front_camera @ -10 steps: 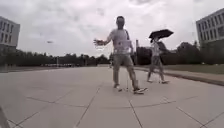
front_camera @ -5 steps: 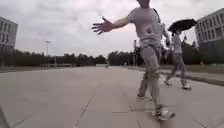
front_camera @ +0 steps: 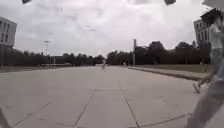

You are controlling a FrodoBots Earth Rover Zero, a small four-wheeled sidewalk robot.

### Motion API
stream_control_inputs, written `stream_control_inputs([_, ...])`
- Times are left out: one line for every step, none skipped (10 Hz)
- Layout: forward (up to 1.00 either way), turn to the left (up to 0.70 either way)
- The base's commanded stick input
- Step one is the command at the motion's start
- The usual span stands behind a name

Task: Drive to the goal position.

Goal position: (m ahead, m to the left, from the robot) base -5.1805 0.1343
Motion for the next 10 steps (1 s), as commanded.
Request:
stream_control_inputs([0.70, 0.00])
stream_control_inputs([0.70, 0.00])
stream_control_inputs([0.70, 0.00])
stream_control_inputs([0.70, 0.00])
stream_control_inputs([0.70, 0.00])
stream_control_inputs([0.70, 0.00])
stream_control_inputs([0.70, 0.00])
stream_control_inputs([0.70, 0.00])
stream_control_inputs([0.70, 0.01])
stream_control_inputs([0.70, 0.02])
